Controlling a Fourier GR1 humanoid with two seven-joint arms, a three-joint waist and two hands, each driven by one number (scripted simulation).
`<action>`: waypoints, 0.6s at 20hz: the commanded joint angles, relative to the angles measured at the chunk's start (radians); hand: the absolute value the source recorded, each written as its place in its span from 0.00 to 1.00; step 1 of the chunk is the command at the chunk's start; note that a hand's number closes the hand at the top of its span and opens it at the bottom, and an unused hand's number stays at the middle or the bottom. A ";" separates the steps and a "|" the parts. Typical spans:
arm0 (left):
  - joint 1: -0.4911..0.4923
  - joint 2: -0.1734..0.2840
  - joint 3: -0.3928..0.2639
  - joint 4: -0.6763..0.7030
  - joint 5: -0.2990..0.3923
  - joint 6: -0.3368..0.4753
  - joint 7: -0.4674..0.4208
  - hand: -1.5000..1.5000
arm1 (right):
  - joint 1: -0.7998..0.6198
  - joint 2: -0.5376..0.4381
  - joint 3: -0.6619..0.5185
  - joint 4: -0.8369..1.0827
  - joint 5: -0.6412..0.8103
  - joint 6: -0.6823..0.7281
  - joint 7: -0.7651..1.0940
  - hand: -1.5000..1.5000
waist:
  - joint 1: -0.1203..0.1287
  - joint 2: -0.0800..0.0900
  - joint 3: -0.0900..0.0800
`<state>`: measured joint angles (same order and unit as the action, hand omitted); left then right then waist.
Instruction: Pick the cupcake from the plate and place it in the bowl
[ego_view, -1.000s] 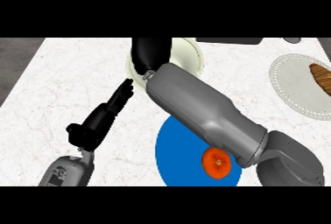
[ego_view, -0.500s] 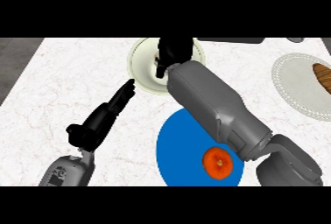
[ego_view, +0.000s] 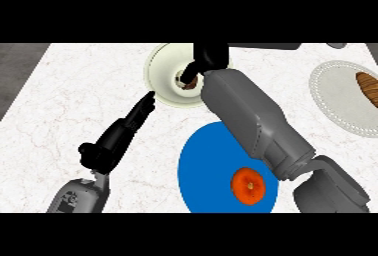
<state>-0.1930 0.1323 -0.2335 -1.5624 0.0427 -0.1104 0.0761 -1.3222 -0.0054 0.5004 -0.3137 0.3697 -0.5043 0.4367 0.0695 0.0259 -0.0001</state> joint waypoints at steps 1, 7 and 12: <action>0.025 0.001 -0.010 -0.013 -0.004 -0.006 0.004 0.50 | -0.001 0.005 -0.076 0.015 -0.035 -0.140 -0.068 0.00 | -0.008 -0.005 0.000; 0.049 0.031 0.031 -0.052 0.029 -0.023 0.031 0.50 | 0.016 -0.105 -0.228 -0.018 -0.137 -0.219 -0.138 0.00 | -0.030 -0.015 0.001; 0.056 0.010 0.036 -0.047 0.001 0.006 0.002 0.50 | 0.111 -0.147 -0.316 -0.058 -0.201 -0.218 -0.228 0.00 | -0.052 -0.020 0.001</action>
<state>-0.1514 0.1501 -0.2009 -1.5835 0.0494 -0.1189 0.0704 -1.2710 -0.0991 0.2518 -0.3437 0.2172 -0.7200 0.2722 0.0319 0.0112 0.0003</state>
